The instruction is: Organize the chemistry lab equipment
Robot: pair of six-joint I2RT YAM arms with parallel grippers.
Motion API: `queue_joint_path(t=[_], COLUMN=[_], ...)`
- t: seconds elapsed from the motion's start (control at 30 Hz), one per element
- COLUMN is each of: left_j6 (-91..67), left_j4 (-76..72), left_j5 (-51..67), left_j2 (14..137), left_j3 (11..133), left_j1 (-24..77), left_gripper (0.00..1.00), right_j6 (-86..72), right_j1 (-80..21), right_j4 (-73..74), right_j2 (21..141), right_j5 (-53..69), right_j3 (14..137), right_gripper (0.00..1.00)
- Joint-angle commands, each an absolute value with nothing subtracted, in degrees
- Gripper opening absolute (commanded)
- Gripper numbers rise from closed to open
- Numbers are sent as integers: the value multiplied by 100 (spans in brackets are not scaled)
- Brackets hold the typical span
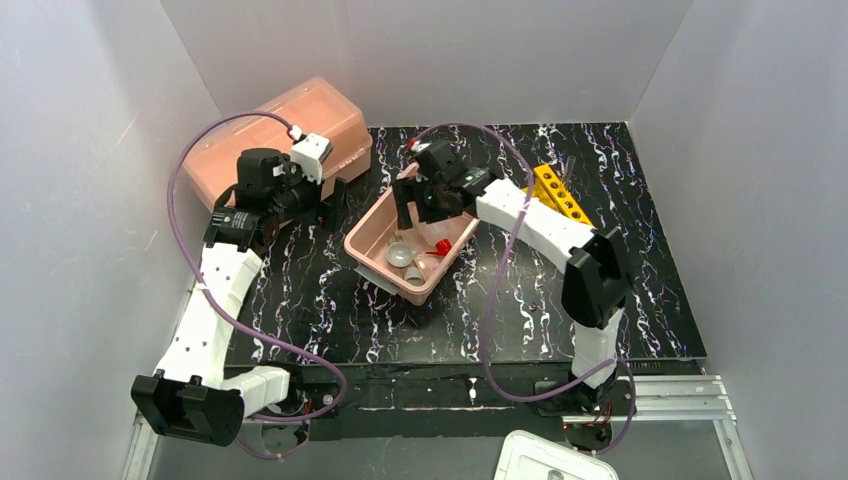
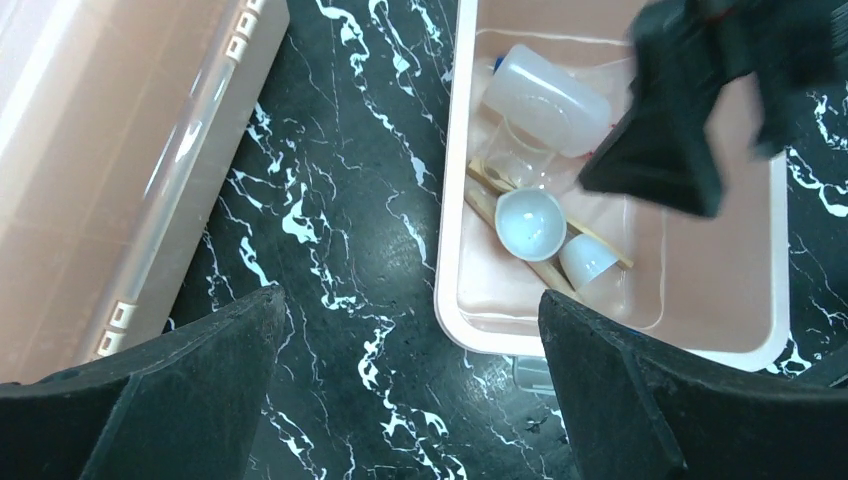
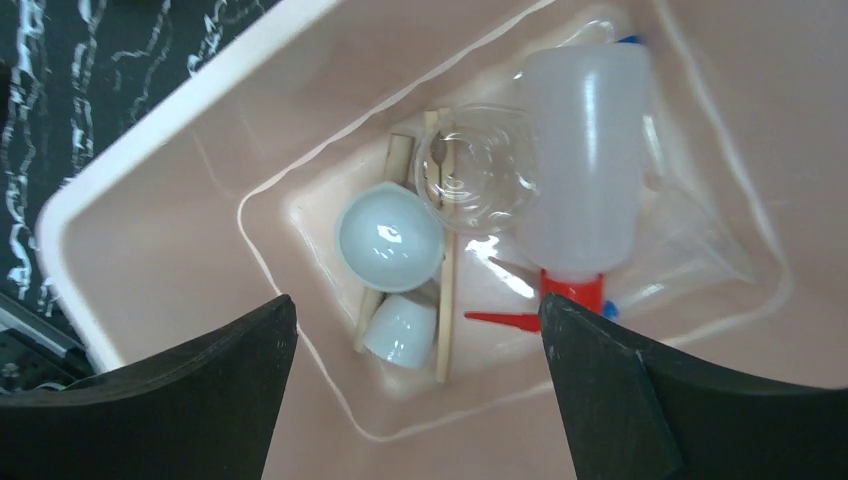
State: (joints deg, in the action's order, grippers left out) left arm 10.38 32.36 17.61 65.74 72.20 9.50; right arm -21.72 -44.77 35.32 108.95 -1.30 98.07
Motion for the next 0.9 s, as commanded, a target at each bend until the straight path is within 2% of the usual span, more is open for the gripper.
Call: queue_joint_path(t=[0.0, 0.17, 0.37, 0.6, 0.87], left_j6=[816, 407, 412, 562, 764], left_j4=[3282, 2794, 1811, 534, -1190], left_j5=[1669, 1229, 1000, 579, 815], left_j2=[6285, 6193, 5866, 5521, 5856], left_j3=[6981, 6406, 5188, 3805, 2746], left_j1=[923, 923, 907, 879, 817], left_gripper=[98, 98, 98, 98, 99], right_j6=[-2011, -1880, -2053, -2182, -1024], right_j1=[-4197, -3788, -2713, -1231, -984], right_j4=[3455, 3072, 2973, 2947, 258], right_j2=[9610, 7910, 6055, 4753, 3758], right_j5=[-420, -678, -1218, -2212, -3874], right_j3=[9563, 8127, 6411, 5137, 2853], right_gripper=[98, 99, 98, 98, 98])
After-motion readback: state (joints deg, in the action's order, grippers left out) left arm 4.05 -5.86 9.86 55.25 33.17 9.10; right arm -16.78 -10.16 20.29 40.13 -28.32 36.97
